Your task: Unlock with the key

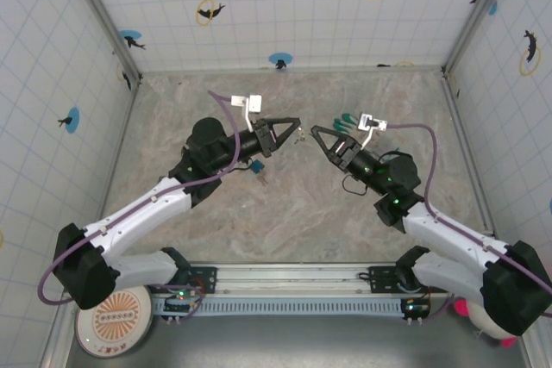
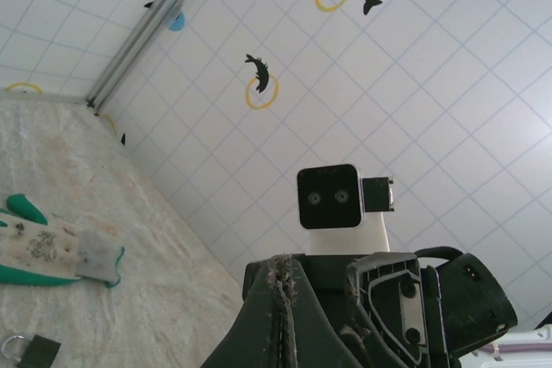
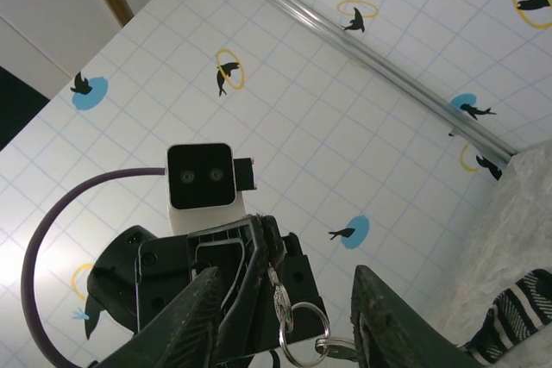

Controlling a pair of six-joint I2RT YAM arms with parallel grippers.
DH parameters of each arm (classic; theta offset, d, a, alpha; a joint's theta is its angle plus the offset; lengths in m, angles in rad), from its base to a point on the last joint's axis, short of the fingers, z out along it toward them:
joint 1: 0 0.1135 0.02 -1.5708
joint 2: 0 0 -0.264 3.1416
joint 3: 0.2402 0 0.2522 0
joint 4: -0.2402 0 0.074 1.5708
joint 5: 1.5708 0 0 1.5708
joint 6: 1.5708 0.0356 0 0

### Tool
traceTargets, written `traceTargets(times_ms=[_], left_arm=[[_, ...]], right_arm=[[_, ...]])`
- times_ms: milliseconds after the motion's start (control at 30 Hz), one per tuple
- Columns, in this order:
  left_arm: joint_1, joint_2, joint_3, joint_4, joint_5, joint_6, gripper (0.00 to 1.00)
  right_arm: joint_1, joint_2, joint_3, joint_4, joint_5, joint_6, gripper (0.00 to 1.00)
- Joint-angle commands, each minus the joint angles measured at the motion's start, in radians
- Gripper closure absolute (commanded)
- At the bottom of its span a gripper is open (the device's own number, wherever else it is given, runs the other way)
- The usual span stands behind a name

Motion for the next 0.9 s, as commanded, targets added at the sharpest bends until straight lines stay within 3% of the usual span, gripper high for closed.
traceTargets(times_ms=[0, 867], left_arm=[[-0.01, 0.0, -0.014, 0.063, -0.009, -0.022, 1.0], [-0.023, 0.007, -0.026, 0.092, -0.016, -0.035, 1.0]], right_arm=[[0.014, 0.009, 0.0, 0.083, -0.002, -0.002, 0.56], [0.053, 0.071, 0.047, 0.12, -0.035, -0.006, 0.78]])
